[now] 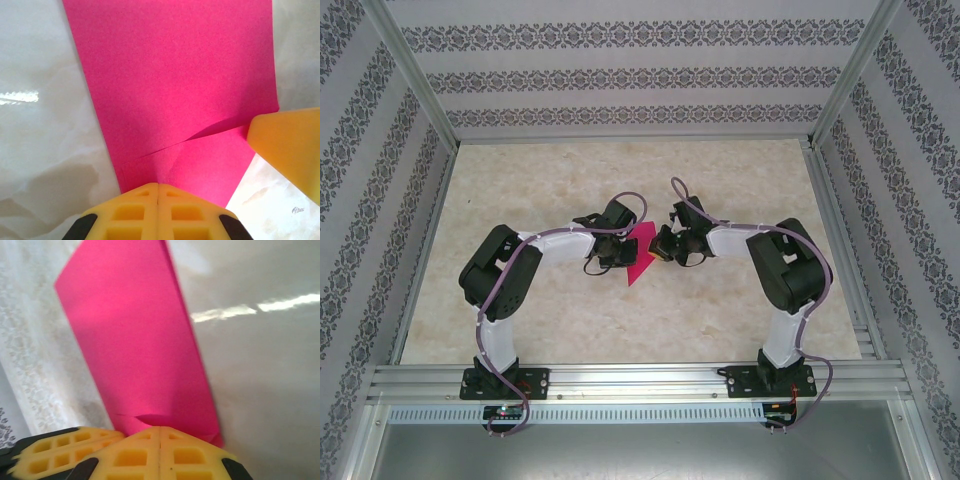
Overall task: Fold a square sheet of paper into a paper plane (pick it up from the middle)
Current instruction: Third fold the triangle at the center of the table.
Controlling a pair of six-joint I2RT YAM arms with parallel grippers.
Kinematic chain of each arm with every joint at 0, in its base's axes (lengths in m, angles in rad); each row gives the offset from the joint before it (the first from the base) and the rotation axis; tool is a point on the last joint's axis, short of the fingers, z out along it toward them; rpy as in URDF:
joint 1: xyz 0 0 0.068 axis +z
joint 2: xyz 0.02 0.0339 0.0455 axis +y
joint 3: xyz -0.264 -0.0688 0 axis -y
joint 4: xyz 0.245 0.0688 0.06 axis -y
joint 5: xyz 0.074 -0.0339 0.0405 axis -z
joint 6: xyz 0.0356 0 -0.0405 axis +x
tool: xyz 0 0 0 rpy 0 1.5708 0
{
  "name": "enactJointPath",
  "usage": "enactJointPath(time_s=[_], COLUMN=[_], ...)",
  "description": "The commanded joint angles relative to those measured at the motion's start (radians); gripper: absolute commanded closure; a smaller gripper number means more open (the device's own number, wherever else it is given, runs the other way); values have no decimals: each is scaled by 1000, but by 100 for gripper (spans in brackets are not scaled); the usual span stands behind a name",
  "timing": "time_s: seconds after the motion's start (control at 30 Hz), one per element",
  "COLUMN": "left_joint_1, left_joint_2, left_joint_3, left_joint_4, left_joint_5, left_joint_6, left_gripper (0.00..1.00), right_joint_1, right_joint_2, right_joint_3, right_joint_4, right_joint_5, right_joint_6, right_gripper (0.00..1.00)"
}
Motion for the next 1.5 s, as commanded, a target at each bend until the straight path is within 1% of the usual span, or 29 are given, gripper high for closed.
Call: enactJointPath(time_s=[0.0,0.1,0.2,0.27,0.33,0.4,0.5,0.57,0.73,0.87,1.07,1.47], left_joint_1=[-11,-11,-11,-14,-25,-39,-63,-81,-115,-115,-114,-104], left_joint_2=[29,24,-1,-36,-82,-116,-149,-160,-148,-132,-125,-129], left_joint_3=[22,35,39,24,-19,-51,-81,-101,-145,-150,-153,-166], left_joint_4=[-39,-40,-25,-1,59,92,116,123,135,114,86,50], left_joint_5=[-22,-18,12,42,84,99,104,105,111,80,26,-21], left_joint_6=[25,34,35,8,-39,-71,-105,-126,-154,-144,-128,-108], left_gripper=[100,100,99,95,90,84,80,79,81,83,84,84], right_joint_1=[-8,-14,-15,-15,-15,-15,-15,-15,-15,-15,-17,-19], right_joint_2=[21,26,32,34,33,34,42,47,57,61,67,83], right_joint_3=[6,-7,-17,-22,-26,-30,-29,-28,-24,-23,-19,-9], right_joint_4=[-34,-44,-44,-42,-43,-43,-45,-52,-61,-69,-79,-108], right_joint_5=[44,64,71,74,82,87,87,89,97,99,102,115], right_joint_6=[-17,-12,-2,4,7,10,11,12,12,7,1,-13], right_gripper=[98,98,98,98,98,98,98,98,98,98,98,99])
